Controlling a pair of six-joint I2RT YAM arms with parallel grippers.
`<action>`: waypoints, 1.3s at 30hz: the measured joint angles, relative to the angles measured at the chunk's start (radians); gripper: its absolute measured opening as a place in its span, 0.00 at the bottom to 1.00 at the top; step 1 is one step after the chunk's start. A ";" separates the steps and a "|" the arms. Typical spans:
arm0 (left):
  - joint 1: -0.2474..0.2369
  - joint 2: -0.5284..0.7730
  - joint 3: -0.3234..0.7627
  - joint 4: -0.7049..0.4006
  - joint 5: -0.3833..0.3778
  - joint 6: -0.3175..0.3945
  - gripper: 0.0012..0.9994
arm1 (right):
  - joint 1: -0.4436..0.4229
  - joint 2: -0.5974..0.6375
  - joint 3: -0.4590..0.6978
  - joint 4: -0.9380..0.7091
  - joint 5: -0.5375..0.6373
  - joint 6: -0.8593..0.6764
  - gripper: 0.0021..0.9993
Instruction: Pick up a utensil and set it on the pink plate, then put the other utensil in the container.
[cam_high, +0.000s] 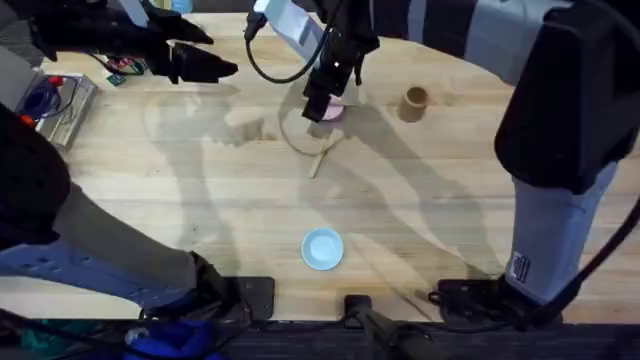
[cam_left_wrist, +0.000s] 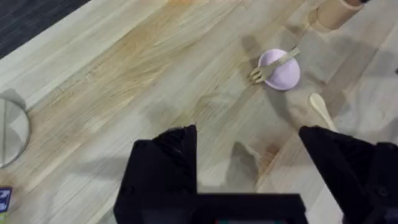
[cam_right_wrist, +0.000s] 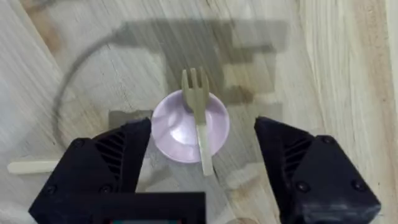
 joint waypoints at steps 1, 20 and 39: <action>0.000 0.000 0.000 -0.002 -0.002 0.000 0.99 | 0.000 0.000 0.004 -0.003 0.000 0.000 1.00; 0.000 0.000 0.013 0.009 -0.066 -0.054 0.99 | 0.014 -0.251 0.066 -0.378 0.000 0.126 1.00; 0.000 0.000 0.013 -0.123 -0.075 0.139 0.99 | -0.002 -0.272 0.066 -0.460 -0.004 0.427 1.00</action>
